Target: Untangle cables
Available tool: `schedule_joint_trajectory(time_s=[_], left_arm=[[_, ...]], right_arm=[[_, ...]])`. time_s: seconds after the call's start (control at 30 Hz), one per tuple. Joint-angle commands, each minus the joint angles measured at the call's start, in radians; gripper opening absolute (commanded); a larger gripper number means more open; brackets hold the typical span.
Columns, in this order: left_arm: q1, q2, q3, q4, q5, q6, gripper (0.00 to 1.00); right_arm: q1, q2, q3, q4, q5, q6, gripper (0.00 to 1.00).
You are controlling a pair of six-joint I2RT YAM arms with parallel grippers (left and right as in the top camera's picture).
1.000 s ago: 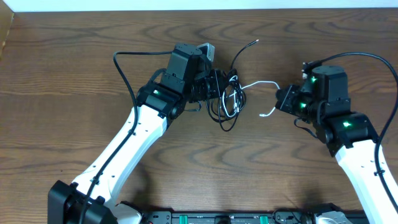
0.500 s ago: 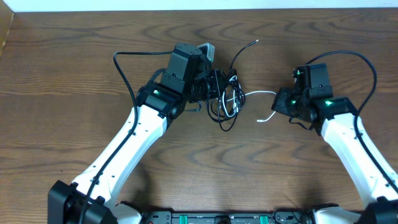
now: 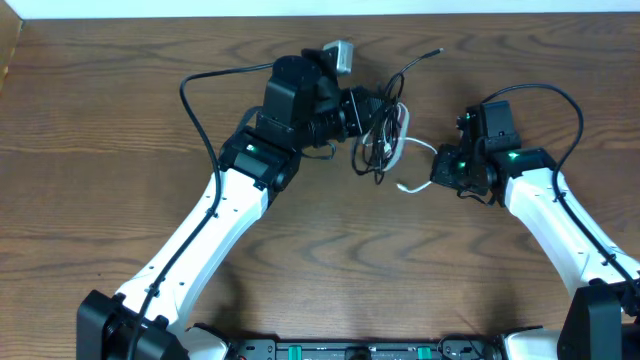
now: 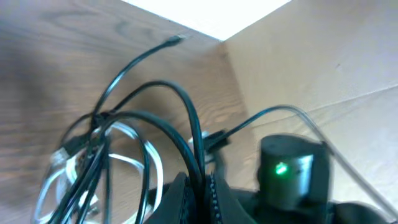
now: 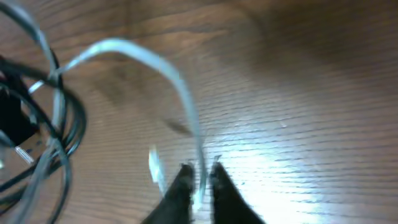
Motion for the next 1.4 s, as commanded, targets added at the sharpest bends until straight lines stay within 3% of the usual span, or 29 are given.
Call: schedule_joint_trajectory(time_s=[0.0,0.13,0.3,0.63,0.87,1.2,1.37], left_arm=[[0.003,-0.018,0.028,0.056,0.027,-0.119,0.07],[0.003,-0.018,0.028,0.11,0.026,-0.134,0.07],[0.01,-0.018,0.028,0.116,0.023,-0.134,0.08],[0.021,-0.018,0.028,0.099,0.027,-0.134,0.07],[0.021,-0.018,0.028,0.07,0.027,-0.134,0.07],[0.021,-0.017,0.028,0.069,0.029,-0.134,0.08],[0.021,-0.017,0.028,0.033,0.029,-0.123,0.08]], right_arm=[[0.005,0.002,0.015,0.016,-0.106,-0.073,0.27],[0.0,0.002,0.015,0.014,-0.164,-0.118,0.68],[-0.025,-0.004,0.017,0.002,-0.198,-0.169,0.85],[-0.105,-0.087,0.031,0.017,-0.324,-0.253,0.75],[-0.105,-0.17,0.031,0.163,-0.323,-0.208,0.7],[-0.023,-0.069,0.03,0.274,-0.263,-0.135,0.61],[-0.012,-0.047,0.03,0.31,-0.237,-0.116,0.4]])
